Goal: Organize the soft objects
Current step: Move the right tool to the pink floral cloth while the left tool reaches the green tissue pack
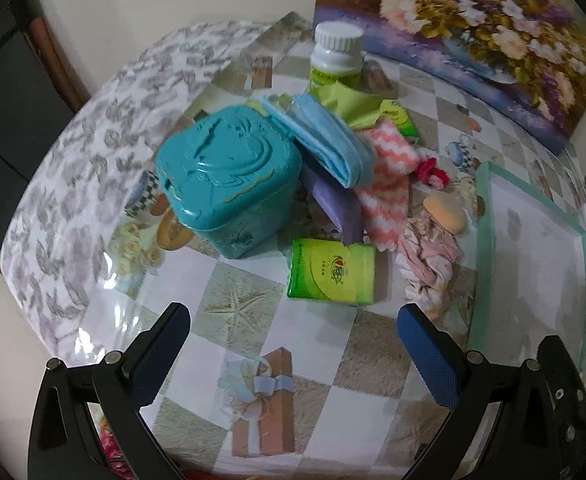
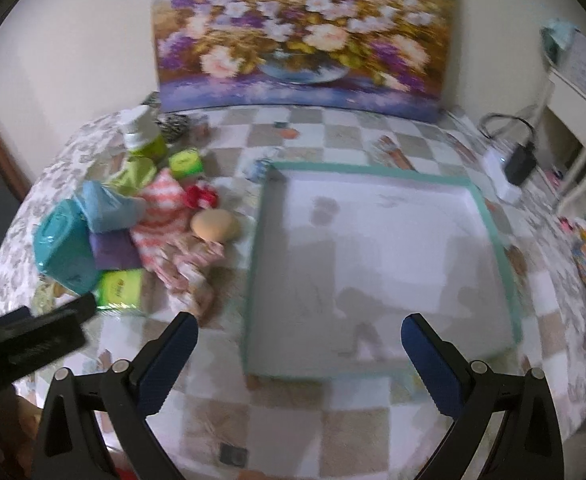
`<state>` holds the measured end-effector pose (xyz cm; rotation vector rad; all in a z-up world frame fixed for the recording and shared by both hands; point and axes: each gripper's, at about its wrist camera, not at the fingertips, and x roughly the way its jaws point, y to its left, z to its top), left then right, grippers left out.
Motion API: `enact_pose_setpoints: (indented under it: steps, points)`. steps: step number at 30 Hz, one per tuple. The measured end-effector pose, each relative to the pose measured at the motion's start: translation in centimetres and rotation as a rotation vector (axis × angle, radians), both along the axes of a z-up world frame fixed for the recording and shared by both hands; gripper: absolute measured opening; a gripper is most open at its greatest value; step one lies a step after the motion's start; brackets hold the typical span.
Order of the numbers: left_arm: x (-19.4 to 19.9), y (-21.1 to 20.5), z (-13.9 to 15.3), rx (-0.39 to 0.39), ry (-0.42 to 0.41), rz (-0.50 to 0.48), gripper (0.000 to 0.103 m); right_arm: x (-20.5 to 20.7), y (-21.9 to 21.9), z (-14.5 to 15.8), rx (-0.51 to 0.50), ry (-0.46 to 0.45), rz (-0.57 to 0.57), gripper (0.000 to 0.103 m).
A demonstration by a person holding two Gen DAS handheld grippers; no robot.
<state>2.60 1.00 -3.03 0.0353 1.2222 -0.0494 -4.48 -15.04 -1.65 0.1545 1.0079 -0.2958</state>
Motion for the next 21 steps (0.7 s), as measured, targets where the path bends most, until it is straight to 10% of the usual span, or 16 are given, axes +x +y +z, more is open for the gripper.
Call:
enact_pose_setpoints:
  steps: [21]
  points:
    - [4.5,-0.9,-5.0,-0.053,0.148,0.122,0.103,7.0,4.1,-5.6,0.088,0.077,0.305,0.075]
